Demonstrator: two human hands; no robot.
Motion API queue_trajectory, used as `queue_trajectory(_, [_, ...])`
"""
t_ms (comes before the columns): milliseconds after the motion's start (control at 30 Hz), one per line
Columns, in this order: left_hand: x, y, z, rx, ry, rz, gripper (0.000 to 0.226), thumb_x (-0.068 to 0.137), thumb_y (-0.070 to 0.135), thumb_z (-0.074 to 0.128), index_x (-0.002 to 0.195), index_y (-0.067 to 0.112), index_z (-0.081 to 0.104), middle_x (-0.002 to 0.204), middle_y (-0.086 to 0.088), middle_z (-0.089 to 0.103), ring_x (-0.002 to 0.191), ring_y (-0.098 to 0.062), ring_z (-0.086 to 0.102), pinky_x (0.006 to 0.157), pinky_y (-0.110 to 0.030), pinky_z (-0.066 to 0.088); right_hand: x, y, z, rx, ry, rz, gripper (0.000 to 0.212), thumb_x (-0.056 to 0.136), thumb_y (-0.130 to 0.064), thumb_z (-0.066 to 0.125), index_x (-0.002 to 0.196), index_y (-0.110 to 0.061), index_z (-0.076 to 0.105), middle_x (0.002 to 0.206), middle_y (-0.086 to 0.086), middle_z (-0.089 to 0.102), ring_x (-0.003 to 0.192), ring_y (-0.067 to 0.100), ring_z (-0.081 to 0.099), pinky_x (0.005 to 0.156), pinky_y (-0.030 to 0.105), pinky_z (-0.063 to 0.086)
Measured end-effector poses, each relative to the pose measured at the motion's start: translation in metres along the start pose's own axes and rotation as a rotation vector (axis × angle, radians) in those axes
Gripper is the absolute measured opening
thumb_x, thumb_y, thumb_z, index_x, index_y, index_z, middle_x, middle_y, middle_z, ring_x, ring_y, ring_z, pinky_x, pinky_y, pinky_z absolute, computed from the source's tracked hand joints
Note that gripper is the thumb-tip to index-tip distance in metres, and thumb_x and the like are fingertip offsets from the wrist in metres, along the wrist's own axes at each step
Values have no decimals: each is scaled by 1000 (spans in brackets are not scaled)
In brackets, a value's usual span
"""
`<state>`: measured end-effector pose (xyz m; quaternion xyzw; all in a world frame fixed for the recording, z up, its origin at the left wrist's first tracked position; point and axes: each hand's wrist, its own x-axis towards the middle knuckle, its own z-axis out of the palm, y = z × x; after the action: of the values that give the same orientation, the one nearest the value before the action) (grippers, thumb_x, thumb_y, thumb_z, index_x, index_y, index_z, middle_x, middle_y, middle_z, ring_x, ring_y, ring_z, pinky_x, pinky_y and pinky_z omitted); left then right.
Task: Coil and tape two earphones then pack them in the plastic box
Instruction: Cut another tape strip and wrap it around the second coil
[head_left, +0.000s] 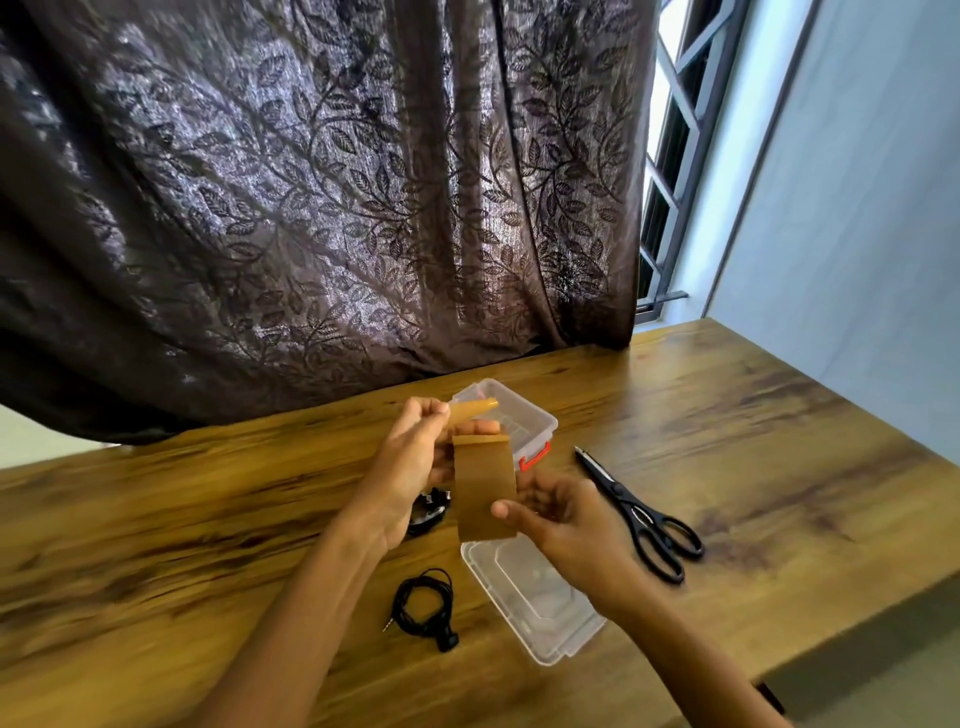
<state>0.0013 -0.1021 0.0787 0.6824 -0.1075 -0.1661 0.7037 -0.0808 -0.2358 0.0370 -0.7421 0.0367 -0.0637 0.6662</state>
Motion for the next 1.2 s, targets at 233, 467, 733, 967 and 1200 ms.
queue_trajectory(233, [-4, 1, 1, -25, 5, -36, 17, 100, 21, 31, 87, 18, 42, 112, -3, 66, 93, -27, 66, 83, -41, 54, 23, 21, -30, -497, 108, -59, 21, 83, -11, 65, 103, -19, 67, 100, -3, 68, 99, 13, 63, 77, 10, 48])
queue_trajectory(467, [-7, -1, -6, 43, 57, -9, 16, 98, 19, 39, 84, 19, 47, 101, 6, 58, 102, -18, 61, 93, -38, 50, 50, 60, -69, -1003, 134, -103, 32, 86, -6, 57, 116, -13, 64, 118, 11, 65, 109, 27, 60, 92, 35, 51])
queue_trajectory(733, [-8, -8, -12, 71, 47, -6, 21, 94, 21, 48, 103, 9, 64, 93, -5, 67, 86, -11, 61, 79, -28, 52, 52, 84, -73, -1232, 5, 16, 29, 85, -15, 53, 111, -21, 64, 105, 7, 69, 95, 28, 63, 81, 37, 51])
queue_trajectory(967, [-8, -10, -15, 31, 73, -23, 23, 95, 22, 46, 96, 12, 66, 90, -1, 70, 77, -10, 63, 69, -21, 52, 58, 95, -69, -1316, -20, 4, 28, 86, -19, 51, 110, -22, 65, 103, 5, 69, 92, 26, 64, 78, 36, 52])
queue_trajectory(1200, [-11, -14, -20, 49, 98, -35, 23, 95, 23, 45, 94, 15, 67, 90, -3, 73, 76, -12, 63, 69, -21, 52, 59, 91, -59, -1170, 51, -46, 21, 85, -26, 60, 101, -15, 68, 103, 6, 67, 92, 27, 63, 76, 36, 52])
